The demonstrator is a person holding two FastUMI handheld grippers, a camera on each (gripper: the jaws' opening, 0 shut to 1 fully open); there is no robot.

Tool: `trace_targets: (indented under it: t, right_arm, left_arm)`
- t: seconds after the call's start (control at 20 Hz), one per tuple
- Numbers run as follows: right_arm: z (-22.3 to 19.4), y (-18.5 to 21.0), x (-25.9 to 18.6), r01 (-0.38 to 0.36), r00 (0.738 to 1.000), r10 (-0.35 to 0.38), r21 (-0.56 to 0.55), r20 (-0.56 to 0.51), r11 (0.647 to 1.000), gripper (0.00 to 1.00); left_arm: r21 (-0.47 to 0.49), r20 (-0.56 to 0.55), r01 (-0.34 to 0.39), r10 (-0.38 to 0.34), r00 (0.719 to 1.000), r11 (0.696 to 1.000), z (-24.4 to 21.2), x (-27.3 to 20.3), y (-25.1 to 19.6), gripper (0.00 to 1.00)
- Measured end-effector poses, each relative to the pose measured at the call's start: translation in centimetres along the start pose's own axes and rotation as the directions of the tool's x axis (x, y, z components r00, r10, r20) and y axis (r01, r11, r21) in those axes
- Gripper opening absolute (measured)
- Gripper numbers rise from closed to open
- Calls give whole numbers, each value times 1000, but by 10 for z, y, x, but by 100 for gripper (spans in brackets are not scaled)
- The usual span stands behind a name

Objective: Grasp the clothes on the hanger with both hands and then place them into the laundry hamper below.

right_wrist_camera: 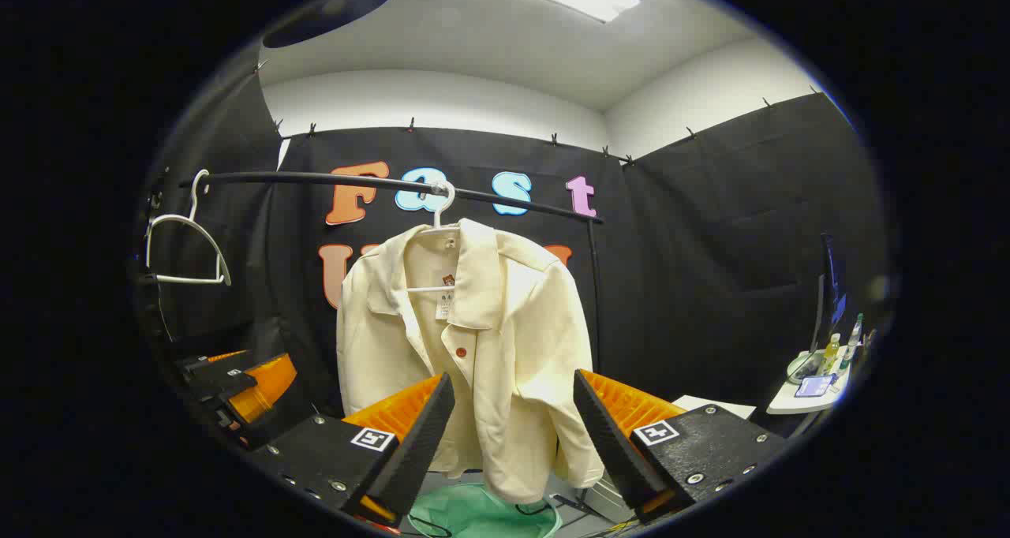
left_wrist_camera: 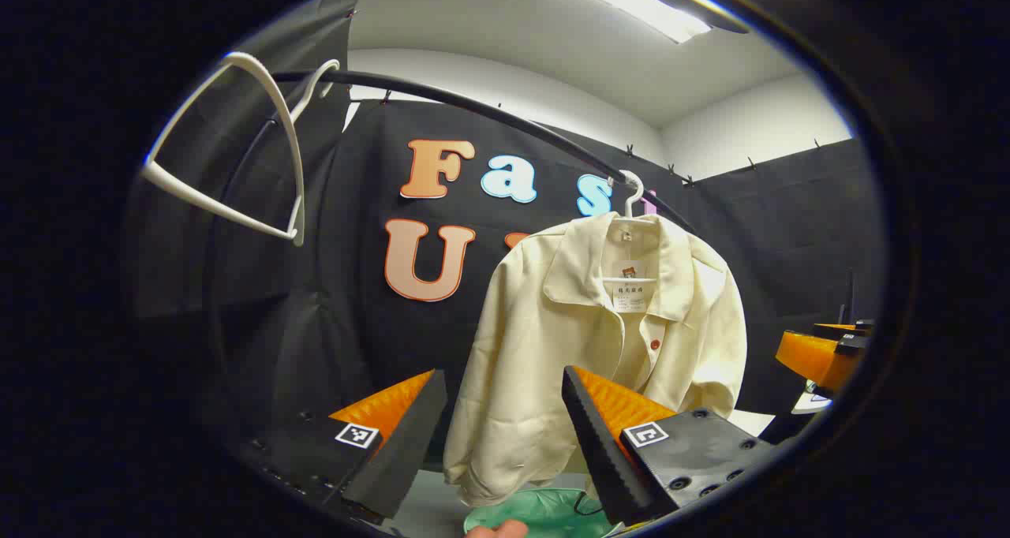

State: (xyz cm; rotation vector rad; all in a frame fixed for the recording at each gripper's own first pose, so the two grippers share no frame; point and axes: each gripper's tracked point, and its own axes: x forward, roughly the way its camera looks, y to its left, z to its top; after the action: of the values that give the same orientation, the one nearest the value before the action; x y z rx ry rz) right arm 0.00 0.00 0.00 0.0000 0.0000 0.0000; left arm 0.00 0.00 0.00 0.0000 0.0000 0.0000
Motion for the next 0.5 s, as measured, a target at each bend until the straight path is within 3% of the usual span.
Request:
trace_targets:
  t: [0.35,0.4,0.5]
  right_arm:
    - [-19,-15,16,12,1000,-12,2,-24,1000,94]
    - [-19,-16,18,15,1000,-15,3,-22,1000,94]
    - [-23,-17,22,15,1000,-15,4,-26,1000,94]
  left_arm:
    - [21,42,14,-15,999,1000,9,20,-15,96]
    - [19,44,23,-24,999,1000,9,22,-19,93]
    - [12,42,30,-31,999,999,8,22,-21,96]
